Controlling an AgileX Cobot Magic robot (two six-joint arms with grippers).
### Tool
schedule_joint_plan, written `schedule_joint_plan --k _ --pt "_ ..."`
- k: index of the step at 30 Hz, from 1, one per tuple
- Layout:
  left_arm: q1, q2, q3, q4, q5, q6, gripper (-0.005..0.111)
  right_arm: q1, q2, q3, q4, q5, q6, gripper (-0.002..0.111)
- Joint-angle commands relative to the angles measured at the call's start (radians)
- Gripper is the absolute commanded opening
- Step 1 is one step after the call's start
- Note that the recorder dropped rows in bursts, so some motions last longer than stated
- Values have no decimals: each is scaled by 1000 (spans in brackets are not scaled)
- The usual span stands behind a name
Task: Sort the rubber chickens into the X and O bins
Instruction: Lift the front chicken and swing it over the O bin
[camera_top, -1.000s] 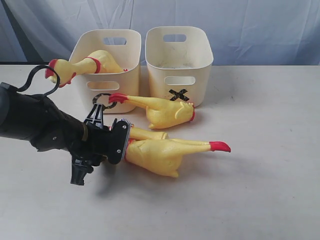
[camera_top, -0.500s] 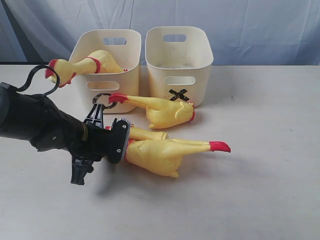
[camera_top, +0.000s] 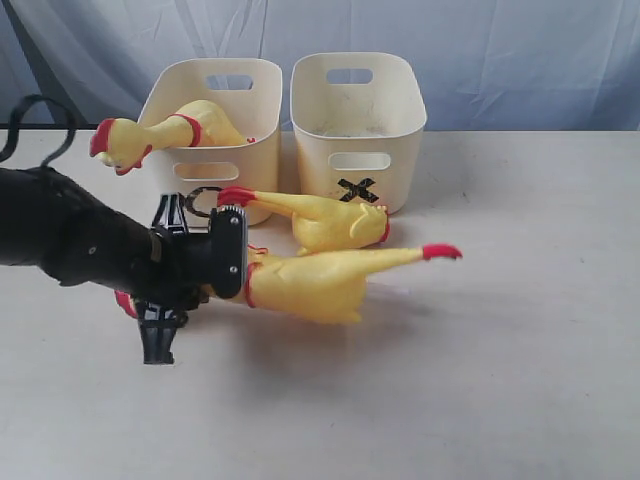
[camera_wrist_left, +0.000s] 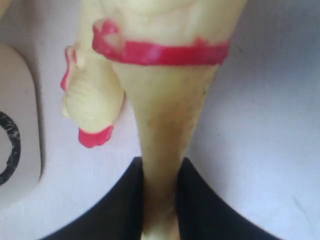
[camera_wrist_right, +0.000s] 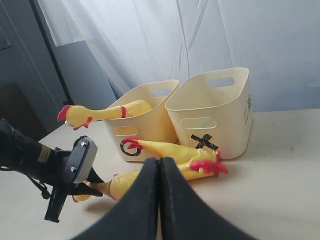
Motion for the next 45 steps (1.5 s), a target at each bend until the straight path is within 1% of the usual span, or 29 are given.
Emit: schedule_joint_plan --k 1,4,9,12,14,20,26,30,34,35,36,37,39,42,45 --pt "-3 -69 -1 -202 67 -12 0 3 5 -6 4 -3 -6 -1" --pt "-3 -104 -1 -277 128 -12 0 3 5 -6 4 -3 -6 -1" --pt "-3 -174 -3 -488 198 -27 0 3 5 -6 4 -3 -6 -1" --pt "-3 -209 -27 -599 250 -102 0 3 5 -6 4 -3 -6 -1" --pt "-3 -225 -53 -618 281 -194 0 3 5 -6 4 -3 -6 -1" --pt "-3 -263 -158 -550 374 -495 0 3 5 -6 4 -3 -6 -1" --pt "15 -280 -294 -419 482 -687 0 3 5 -6 4 -3 -6 -1" --pt "45 -280 -362 -356 511 -794 0 3 5 -6 4 -3 -6 -1" --pt "94 -278 -416 -329 530 -876 0 3 5 -6 4 -3 -6 -1" --pt "122 -266 -446 -338 568 -883 0 3 5 -6 4 -3 -6 -1" --pt "132 -257 -461 -343 592 -885 0 3 5 -6 4 -3 -6 -1" --pt "151 -225 -493 -356 651 -885 0 3 5 -6 4 -3 -6 -1" --pt "159 -171 -540 -359 711 -885 0 3 5 -6 5 -3 -6 -1" --pt "161 -119 -603 -374 739 -891 0 3 5 -6 5 -3 -6 -1" --pt "182 -40 -702 -370 796 -933 0 3 5 -6 5 -3 -6 -1"
